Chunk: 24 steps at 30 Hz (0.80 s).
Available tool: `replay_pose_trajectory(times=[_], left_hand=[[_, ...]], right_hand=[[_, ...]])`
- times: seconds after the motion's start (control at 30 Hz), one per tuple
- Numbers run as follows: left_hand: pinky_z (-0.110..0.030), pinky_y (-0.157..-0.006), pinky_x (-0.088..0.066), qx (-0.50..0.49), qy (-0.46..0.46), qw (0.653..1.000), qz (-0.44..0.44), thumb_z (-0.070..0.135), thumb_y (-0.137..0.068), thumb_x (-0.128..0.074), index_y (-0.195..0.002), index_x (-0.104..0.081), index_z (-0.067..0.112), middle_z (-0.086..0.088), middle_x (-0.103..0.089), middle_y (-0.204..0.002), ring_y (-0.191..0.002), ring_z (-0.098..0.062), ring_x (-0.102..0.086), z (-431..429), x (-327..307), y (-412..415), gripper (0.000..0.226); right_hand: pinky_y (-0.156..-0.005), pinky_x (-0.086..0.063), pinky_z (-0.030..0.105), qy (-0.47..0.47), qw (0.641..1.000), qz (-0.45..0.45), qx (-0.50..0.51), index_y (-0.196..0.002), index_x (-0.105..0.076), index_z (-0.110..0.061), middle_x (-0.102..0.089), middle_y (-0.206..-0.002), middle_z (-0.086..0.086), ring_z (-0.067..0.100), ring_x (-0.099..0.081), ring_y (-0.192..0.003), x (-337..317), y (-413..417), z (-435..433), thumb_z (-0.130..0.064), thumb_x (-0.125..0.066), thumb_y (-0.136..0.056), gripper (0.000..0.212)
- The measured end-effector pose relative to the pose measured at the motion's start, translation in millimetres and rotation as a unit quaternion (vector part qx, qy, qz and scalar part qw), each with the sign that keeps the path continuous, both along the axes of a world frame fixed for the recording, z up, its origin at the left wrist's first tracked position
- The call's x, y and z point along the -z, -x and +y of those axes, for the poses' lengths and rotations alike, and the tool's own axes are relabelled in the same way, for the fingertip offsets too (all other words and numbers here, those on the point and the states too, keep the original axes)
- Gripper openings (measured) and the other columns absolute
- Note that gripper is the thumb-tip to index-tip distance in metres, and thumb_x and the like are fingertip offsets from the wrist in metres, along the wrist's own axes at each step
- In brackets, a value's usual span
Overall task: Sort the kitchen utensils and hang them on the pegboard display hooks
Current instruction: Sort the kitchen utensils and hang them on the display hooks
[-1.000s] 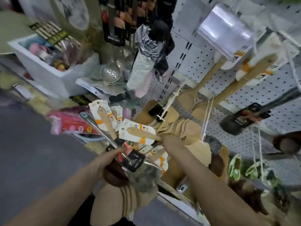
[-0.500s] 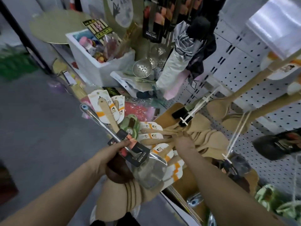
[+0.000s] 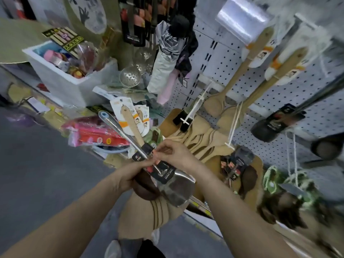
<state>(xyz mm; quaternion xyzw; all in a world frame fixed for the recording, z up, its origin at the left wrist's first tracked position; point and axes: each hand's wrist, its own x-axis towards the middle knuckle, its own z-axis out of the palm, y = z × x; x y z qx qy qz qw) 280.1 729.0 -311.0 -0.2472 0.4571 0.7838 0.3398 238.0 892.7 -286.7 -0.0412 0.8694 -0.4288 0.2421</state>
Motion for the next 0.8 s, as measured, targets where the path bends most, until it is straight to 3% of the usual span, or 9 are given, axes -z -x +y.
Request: replay_pose_trajectory(times=[0.13,0.2,0.3,0.43,0.57,0.63,0.73,0.8], left_hand=[[-0.026,-0.054,-0.056,0.058,0.018,0.998,0.032,-0.012,-0.083,-0.057,-0.090,-0.066,-0.002,-0.011,-0.070,-0.070,-0.060,-0.019,-0.068,5.5,-5.1,-8.8,0.015],[-0.026,-0.052,-0.055,0.083,0.022,0.995,0.044,-0.015,-0.082,-0.057,-0.092,-0.065,-0.003,-0.012,-0.070,-0.068,-0.059,-0.019,-0.068,10.7,-6.7,-15.7,0.018],[-0.021,-0.043,-0.050,0.121,0.040,0.990,0.059,-0.017,-0.081,-0.059,-0.077,-0.064,0.000,-0.009,-0.066,-0.055,-0.046,-0.015,-0.064,20.7,-18.2,-30.5,0.019],[-0.021,-0.043,-0.049,0.165,0.026,0.983,0.076,-0.013,-0.080,-0.066,-0.084,-0.062,0.003,-0.007,-0.065,-0.053,-0.043,-0.014,-0.062,28.1,-19.4,-43.1,0.017],[-0.017,-0.045,-0.048,0.208,-0.004,0.977,0.042,-0.003,-0.083,-0.067,-0.086,-0.066,-0.001,-0.008,-0.068,-0.058,-0.047,-0.011,-0.063,33.2,-19.8,-51.7,0.003],[-0.019,-0.047,-0.050,0.209,-0.031,0.977,0.028,-0.004,-0.085,-0.064,-0.097,-0.066,-0.006,-0.010,-0.070,-0.065,-0.051,-0.012,-0.066,38.0,-18.6,-55.5,0.012],[-0.021,-0.051,-0.052,0.235,-0.041,0.970,0.041,-0.001,-0.086,-0.063,-0.100,-0.065,-0.006,-0.011,-0.071,-0.069,-0.055,-0.015,-0.067,43.0,-18.5,-57.7,0.014],[-0.022,-0.051,-0.053,0.253,-0.022,0.967,0.039,-0.001,-0.085,-0.065,-0.091,-0.068,-0.004,-0.012,-0.071,-0.069,-0.057,-0.018,-0.069,43.3,-21.8,-56.7,0.007]], right_hand=[[-0.067,-0.040,0.013,-0.046,0.995,0.079,0.047,-0.104,-0.067,-0.018,-0.061,-0.092,-0.007,0.008,-0.055,-0.084,-2.8,-30.3,-9.0,-0.036,-0.077,-0.082,0.030],[-0.059,-0.035,0.014,-0.085,0.990,0.094,0.069,-0.101,-0.065,-0.020,-0.058,-0.089,-0.006,0.009,-0.051,-0.079,-2.6,-39.5,-14.7,-0.041,-0.078,-0.079,0.033],[-0.065,-0.037,0.029,-0.134,0.978,0.116,0.114,-0.098,-0.054,-0.025,-0.061,-0.091,-0.003,0.015,-0.054,-0.082,-1.3,-54.8,-19.5,-0.039,-0.079,-0.076,0.036],[-0.067,-0.041,0.031,-0.118,0.975,0.059,0.178,-0.115,-0.051,-0.020,-0.054,-0.082,-0.005,0.017,-0.053,-0.080,-14.8,-71.8,-8.4,-0.028,-0.078,-0.078,0.047],[-0.085,-0.051,0.032,-0.096,0.966,0.038,0.237,-0.108,-0.057,-0.029,-0.064,-0.103,-0.001,0.019,-0.061,-0.098,-17.7,-89.1,7.6,-0.024,-0.078,-0.078,0.037],[-0.079,-0.052,0.025,-0.086,0.965,0.035,0.247,-0.103,-0.056,-0.035,-0.064,-0.107,-0.002,0.017,-0.061,-0.099,-19.7,-96.6,13.3,-0.023,-0.078,-0.078,0.035],[-0.055,-0.044,0.008,-0.064,0.965,0.042,0.251,-0.106,-0.062,-0.029,-0.061,-0.106,-0.006,0.011,-0.059,-0.092,-24.6,-104.3,24.4,-0.017,-0.075,-0.082,0.029],[-0.067,-0.048,0.015,-0.076,0.968,0.047,0.233,-0.107,-0.065,-0.027,-0.061,-0.106,-0.008,0.011,-0.058,-0.097,-26.9,-105.3,32.1,-0.018,-0.074,-0.083,0.027]])
